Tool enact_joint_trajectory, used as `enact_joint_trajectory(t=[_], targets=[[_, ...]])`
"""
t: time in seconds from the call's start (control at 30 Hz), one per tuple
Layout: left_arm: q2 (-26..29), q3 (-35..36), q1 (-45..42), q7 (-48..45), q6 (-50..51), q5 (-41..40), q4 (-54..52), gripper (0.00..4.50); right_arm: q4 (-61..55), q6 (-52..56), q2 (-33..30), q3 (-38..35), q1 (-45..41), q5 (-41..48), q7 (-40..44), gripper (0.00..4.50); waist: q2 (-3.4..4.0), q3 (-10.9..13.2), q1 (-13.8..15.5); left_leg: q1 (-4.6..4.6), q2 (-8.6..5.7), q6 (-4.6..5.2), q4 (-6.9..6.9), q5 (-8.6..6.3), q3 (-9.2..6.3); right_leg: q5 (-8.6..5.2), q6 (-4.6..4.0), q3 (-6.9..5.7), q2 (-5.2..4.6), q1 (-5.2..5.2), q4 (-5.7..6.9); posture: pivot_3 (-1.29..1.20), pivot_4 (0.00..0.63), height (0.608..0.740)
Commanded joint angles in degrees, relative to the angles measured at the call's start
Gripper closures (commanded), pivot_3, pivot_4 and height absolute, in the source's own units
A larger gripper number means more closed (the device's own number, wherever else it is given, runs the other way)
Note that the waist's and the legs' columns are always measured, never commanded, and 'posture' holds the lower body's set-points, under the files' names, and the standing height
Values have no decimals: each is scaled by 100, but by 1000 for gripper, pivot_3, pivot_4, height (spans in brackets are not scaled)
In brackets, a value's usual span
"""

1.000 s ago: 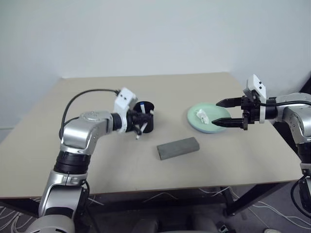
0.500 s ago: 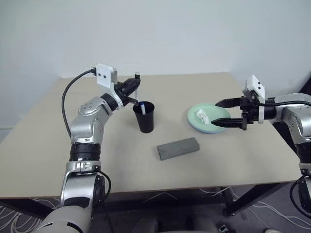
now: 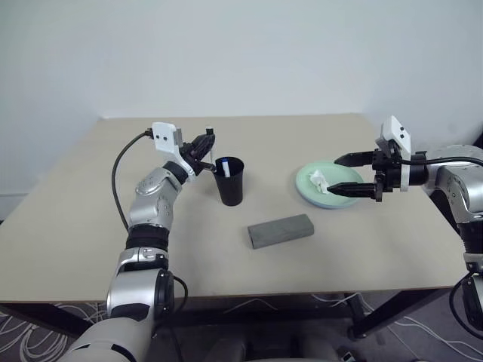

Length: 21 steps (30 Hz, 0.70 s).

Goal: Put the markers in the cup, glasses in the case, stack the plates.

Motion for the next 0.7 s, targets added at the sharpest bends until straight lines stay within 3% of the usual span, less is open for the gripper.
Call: enact_joint_trajectory(t=[0.03, 0.7], targets=[[-1, 63, -264, -77, -163, -48, -96, 4382, -134, -33, -11, -145, -156, 63, -16, 0, 0, 0, -1, 1, 0, 0, 0, 0, 0, 0, 0, 0, 0, 0, 0, 0, 0, 727], [-298, -38, -98, -29, -364, 149, 143, 4382, -104, -61, 40, -142, -157, 60, -64, 0, 0, 0, 0, 4, 1, 0, 0, 0, -1, 0, 0, -1, 1, 4, 0, 0, 0, 727]])
